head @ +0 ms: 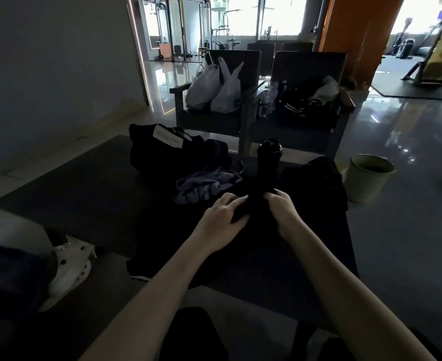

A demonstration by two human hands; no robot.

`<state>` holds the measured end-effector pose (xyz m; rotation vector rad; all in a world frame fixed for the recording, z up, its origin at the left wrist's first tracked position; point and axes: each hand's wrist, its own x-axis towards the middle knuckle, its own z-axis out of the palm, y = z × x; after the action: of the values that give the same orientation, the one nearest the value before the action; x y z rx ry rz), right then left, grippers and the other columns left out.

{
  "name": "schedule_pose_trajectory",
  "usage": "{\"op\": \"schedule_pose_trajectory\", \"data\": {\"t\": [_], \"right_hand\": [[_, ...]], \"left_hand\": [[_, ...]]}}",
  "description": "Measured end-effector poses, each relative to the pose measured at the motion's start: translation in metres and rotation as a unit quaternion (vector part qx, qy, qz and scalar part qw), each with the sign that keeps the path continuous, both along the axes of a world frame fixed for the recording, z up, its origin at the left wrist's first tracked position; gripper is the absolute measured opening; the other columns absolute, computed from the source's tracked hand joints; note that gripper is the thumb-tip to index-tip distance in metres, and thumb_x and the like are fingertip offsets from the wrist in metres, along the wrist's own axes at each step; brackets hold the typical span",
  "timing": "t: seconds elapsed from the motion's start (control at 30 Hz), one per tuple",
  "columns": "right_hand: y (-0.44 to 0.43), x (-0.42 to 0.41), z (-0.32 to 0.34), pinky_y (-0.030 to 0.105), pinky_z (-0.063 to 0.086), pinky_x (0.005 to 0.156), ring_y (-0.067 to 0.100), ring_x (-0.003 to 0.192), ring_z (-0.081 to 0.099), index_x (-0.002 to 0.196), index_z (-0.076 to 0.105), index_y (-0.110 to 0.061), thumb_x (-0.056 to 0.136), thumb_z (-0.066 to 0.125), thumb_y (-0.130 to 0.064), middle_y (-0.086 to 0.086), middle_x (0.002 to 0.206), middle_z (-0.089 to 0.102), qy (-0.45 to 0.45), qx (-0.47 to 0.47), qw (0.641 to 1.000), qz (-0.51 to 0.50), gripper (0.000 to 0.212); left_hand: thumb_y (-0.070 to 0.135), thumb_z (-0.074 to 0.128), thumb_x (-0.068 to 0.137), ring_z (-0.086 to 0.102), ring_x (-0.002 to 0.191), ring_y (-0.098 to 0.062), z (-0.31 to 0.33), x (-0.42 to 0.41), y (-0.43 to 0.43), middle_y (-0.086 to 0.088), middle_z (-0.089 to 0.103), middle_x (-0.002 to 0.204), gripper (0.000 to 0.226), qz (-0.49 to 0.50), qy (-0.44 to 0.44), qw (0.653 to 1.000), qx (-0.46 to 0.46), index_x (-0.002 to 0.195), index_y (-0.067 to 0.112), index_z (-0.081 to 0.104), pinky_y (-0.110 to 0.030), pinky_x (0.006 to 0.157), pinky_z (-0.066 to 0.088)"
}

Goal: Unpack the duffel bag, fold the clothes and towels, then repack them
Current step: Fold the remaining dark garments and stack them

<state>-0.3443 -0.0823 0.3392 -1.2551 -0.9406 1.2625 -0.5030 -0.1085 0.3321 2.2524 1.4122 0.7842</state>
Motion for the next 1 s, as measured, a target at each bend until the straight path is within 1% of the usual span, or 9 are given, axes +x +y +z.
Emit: {"op": "schedule_pose_trajectory", "data": {"t": [0.1, 0.2, 0.3, 0.4, 0.53, 0.63, 0.77, 0.9, 1.0], "right_hand": [[0.0, 0.01, 0.0, 0.031, 0.053, 0.065, 0.019, 0.065, 0.065, 0.086, 0.067, -0.009, 0.095, 0.051, -0.025, 0.01, 0.077, 0.068, 0.006, -0.043, 0.999, 0.014, 0.024], [-0.001, 0.017, 0.005, 0.036, 0.053, 0.075, 0.024, 0.075, 0.067, 0.092, 0.069, -0.008, 0.092, 0.055, -0.037, 0.011, 0.082, 0.07, -0.012, -0.075, 0.996, 0.041, 0.032], [-0.004, 0.028, 0.008, 0.032, 0.052, 0.068, 0.022, 0.073, 0.066, 0.092, 0.065, -0.007, 0.088, 0.063, -0.025, 0.011, 0.081, 0.068, -0.033, -0.052, 0.997, 0.046, 0.018], [-0.002, 0.04, 0.004, 0.032, 0.052, 0.068, 0.022, 0.072, 0.064, 0.097, 0.063, -0.004, 0.088, 0.06, -0.009, 0.011, 0.08, 0.066, -0.07, -0.052, 0.996, 0.011, 0.011], [0.0, 0.054, -0.005, 0.035, 0.051, 0.075, 0.023, 0.075, 0.062, 0.107, 0.062, -0.004, 0.089, 0.057, -0.004, 0.014, 0.089, 0.065, -0.111, -0.061, 0.992, -0.018, 0.018], [-0.001, 0.065, -0.01, 0.03, 0.053, 0.065, 0.02, 0.072, 0.063, 0.103, 0.062, -0.01, 0.091, 0.057, -0.009, 0.01, 0.087, 0.066, -0.117, -0.067, 0.99, -0.035, 0.014], [0.002, 0.081, -0.02, 0.027, 0.05, 0.058, 0.018, 0.071, 0.063, 0.1, 0.06, -0.012, 0.092, 0.057, -0.012, 0.007, 0.083, 0.065, -0.105, -0.076, 0.988, -0.08, 0.009], [0.004, 0.098, -0.036, 0.03, 0.052, 0.064, 0.021, 0.077, 0.065, 0.102, 0.06, -0.013, 0.091, 0.058, -0.016, 0.007, 0.087, 0.066, -0.124, -0.098, 0.982, -0.102, 0.012], [0.004, 0.112, -0.052, 0.031, 0.053, 0.065, 0.023, 0.077, 0.066, 0.102, 0.062, -0.011, 0.09, 0.057, -0.015, 0.01, 0.089, 0.067, -0.139, -0.124, 0.977, -0.101, 0.014]], "left_hand": [[0.037, 0.049, 0.096, 0.048, 0.122, -0.011, 0.005, 0.013, -0.001, 0.013, 0.045, 0.132, 0.048, -0.028, -0.026, 0.999, -0.036, 0.143, 0.025, 0.042, -0.034, 0.105, 0.041], [0.043, 0.045, 0.096, 0.045, 0.125, -0.015, 0.007, 0.029, -0.003, 0.011, 0.039, 0.138, 0.056, -0.048, 0.01, 0.997, -0.054, 0.148, 0.028, 0.031, -0.036, 0.107, 0.039], [0.048, 0.044, 0.095, 0.03, 0.137, -0.018, 0.008, 0.043, -0.008, 0.005, 0.028, 0.15, 0.066, -0.064, 0.083, 0.993, -0.045, 0.151, 0.027, 0.018, -0.035, 0.115, 0.024], [0.05, 0.043, 0.095, 0.007, 0.146, -0.013, 0.005, 0.05, -0.011, 0.006, 0.011, 0.159, 0.068, -0.097, 0.109, 0.984, -0.1, 0.152, 0.029, 0.011, -0.031, 0.116, 0.006], [0.033, 0.046, 0.098, 0.019, 0.144, -0.014, -0.011, 0.046, 0.009, 0.005, 0.024, 0.156, 0.054, -0.058, 0.023, 0.995, -0.08, 0.148, 0.022, 0.03, -0.029, 0.117, 0.015], [0.037, 0.051, 0.093, 0.021, 0.142, -0.022, -0.023, 0.03, 0.032, 0.002, 0.021, 0.155, 0.062, 0.025, 0.139, 0.986, -0.086, 0.148, 0.02, 0.027, -0.039, 0.115, 0.022], [0.055, 0.041, 0.094, 0.018, 0.142, -0.026, -0.047, 0.01, 0.037, -0.003, 0.018, 0.156, 0.068, 0.021, 0.316, 0.928, -0.198, 0.149, 0.019, 0.025, -0.047, 0.114, 0.019], [0.062, 0.033, 0.093, 0.019, 0.143, -0.028, -0.08, -0.002, 0.038, -0.004, 0.015, 0.158, 0.074, 0.05, 0.34, 0.895, -0.285, 0.152, 0.021, 0.015, -0.051, 0.113, 0.017], [0.06, 0.032, 0.094, 0.013, 0.145, -0.028, -0.095, -0.003, 0.052, -0.003, 0.009, 0.16, 0.074, 0.04, 0.366, 0.882, -0.294, 0.153, 0.023, 0.008, -0.052, 0.114, 0.013]]}}
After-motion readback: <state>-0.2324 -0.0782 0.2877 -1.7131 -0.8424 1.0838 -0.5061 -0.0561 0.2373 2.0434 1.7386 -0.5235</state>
